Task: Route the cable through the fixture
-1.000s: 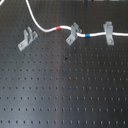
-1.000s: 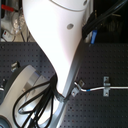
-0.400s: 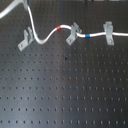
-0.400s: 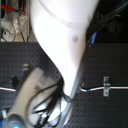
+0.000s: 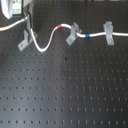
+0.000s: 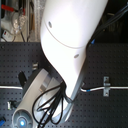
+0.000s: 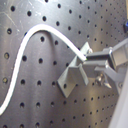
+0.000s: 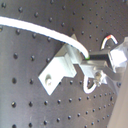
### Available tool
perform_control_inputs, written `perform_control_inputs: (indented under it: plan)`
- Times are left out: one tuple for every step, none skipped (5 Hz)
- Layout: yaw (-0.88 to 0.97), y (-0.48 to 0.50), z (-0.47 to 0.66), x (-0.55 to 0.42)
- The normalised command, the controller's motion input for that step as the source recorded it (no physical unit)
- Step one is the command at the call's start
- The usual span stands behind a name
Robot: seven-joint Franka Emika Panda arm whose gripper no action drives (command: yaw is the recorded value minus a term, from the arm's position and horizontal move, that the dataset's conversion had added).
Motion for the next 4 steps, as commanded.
perform_control_inputs:
  plan:
    - [0.27, 0.106, 0.18, -0.317]
    - [0.4, 0.151, 0.05, -0.166]
    - [0.04, 0.0, 0.0, 0.0]
    - [0.3, -0.215, 0.2, -0.254]
